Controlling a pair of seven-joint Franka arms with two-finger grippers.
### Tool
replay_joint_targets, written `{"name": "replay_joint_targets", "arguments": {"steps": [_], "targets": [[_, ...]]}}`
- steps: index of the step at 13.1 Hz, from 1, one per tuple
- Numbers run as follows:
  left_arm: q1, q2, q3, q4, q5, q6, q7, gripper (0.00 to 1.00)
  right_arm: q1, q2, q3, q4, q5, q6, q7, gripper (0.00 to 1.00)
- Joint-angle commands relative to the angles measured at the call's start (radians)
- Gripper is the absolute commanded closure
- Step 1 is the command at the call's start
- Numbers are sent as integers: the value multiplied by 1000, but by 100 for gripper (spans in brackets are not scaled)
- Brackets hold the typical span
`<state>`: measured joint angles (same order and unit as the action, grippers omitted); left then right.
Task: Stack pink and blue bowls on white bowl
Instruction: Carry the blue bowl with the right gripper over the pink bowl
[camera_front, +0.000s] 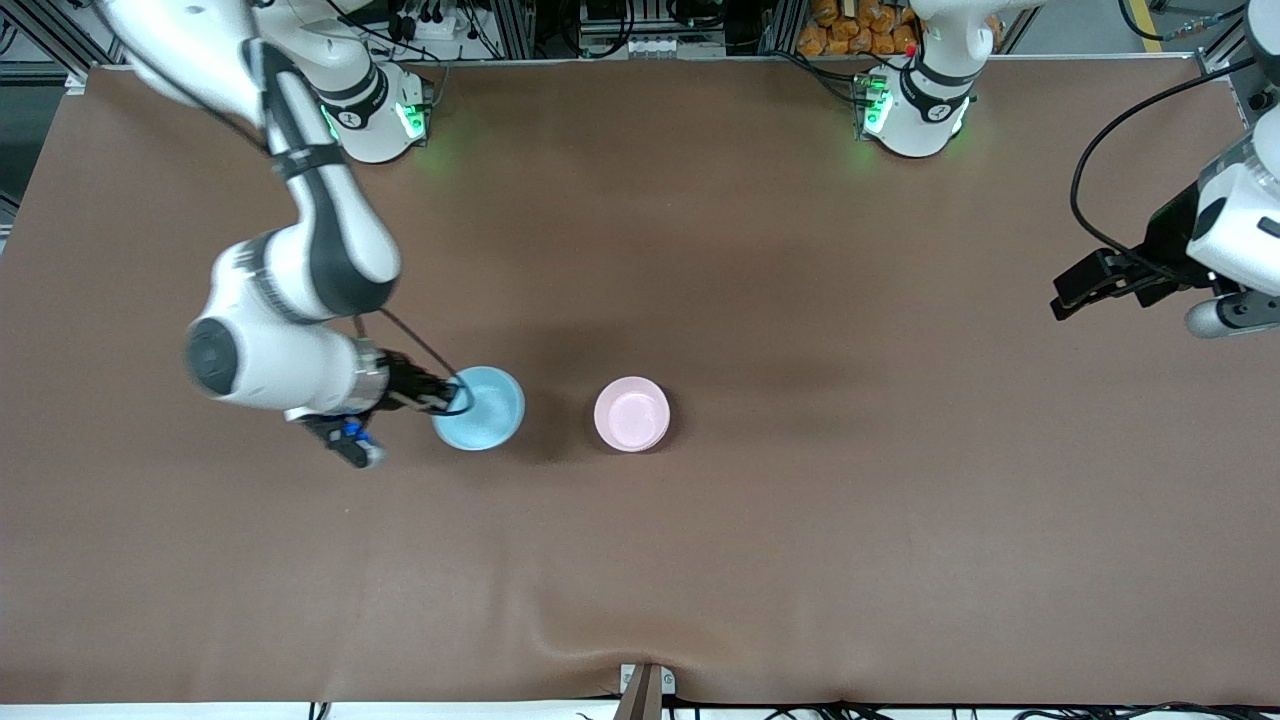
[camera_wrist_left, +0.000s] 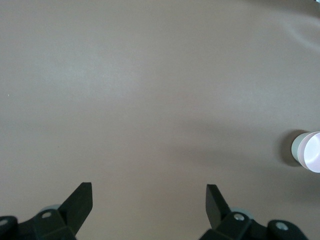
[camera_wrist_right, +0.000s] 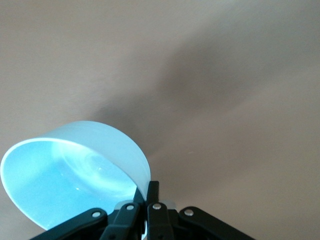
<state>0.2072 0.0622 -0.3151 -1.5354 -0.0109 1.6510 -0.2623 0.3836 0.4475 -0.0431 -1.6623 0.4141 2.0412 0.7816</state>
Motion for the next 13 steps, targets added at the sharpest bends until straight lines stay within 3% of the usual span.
{"name": "replay_joint_targets", "arguments": {"steps": [1, 4, 8, 13], "targets": [[17, -15, -7, -29, -21, 21, 40, 0, 89, 16, -12, -5, 43, 120, 207, 100], [17, -12, -6, -29, -18, 19, 41, 0, 178, 59, -12, -4, 144, 226, 274, 100], [17, -7, -2, -29, -12, 18, 38, 0, 277, 141, -14, -2, 163, 414, 262, 100], [17, -2, -2, -29, -11, 18, 41, 0, 285, 148, -15, -20, 150, 410, 260, 100]]}}
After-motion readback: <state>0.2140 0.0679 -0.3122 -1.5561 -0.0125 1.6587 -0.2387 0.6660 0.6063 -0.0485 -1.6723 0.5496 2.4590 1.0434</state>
